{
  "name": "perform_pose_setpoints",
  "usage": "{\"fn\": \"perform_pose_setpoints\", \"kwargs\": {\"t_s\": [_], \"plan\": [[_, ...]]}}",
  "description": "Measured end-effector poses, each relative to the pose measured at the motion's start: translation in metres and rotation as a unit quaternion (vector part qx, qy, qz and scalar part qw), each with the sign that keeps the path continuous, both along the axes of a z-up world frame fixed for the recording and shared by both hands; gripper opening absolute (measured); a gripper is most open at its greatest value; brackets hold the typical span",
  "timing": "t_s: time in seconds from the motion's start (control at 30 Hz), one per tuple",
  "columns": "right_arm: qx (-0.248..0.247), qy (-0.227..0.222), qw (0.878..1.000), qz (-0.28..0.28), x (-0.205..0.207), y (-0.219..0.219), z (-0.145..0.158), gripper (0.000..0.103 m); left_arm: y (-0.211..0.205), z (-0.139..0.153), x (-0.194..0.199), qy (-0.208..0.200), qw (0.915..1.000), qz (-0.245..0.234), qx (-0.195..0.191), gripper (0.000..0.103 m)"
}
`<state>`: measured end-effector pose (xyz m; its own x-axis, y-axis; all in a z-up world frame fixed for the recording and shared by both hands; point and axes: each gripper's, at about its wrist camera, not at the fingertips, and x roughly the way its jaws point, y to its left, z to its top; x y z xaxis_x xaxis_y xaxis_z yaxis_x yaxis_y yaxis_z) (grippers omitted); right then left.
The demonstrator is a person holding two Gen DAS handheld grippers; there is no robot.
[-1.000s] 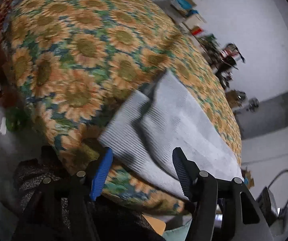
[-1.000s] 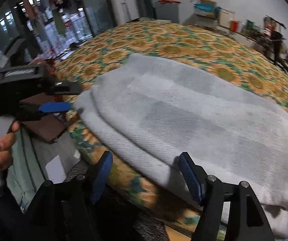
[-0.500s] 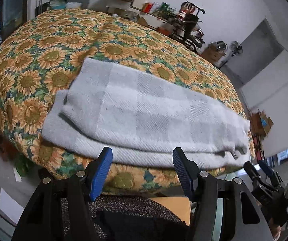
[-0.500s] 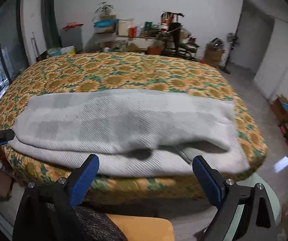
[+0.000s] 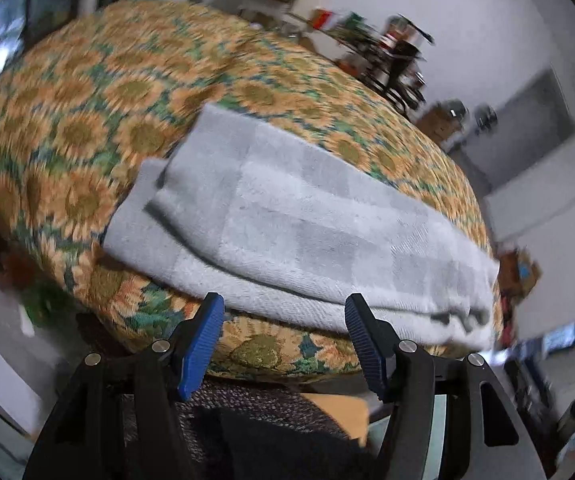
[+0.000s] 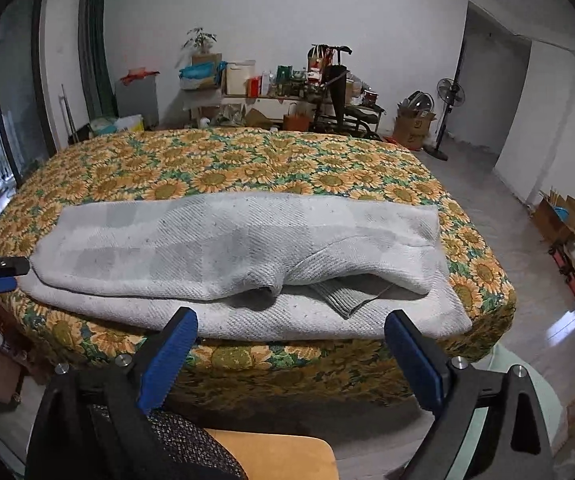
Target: Fold clothes
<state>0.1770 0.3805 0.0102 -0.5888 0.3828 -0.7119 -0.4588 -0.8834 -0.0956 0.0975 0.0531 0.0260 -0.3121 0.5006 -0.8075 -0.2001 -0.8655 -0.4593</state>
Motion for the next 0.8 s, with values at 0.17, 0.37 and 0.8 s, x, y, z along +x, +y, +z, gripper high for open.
{"fn": "perform_pose_setpoints", "kwargs": {"t_s": [0.17,0.37,0.8], "plan": [[-0.012,-0.016,1.000,-0.002,-0.010,0.010,-0.016,0.098,-0.026,-0.020,-0.012,-0.045,0.9972,0.054,0.024,0.064],[-0.073,-0.032,0.992,-0.095,-0.017,0.063,-0.044,0.092,-0.046,-0.032,-0.025,-0.061,0.9950,0.078,0.011,0.064],[-0.102,-0.047,0.989,0.094,-0.110,-0.010,-0.041,0.089,-0.070,-0.050,-0.098,-0.098,0.9886,0.114,0.013,0.064]]}}
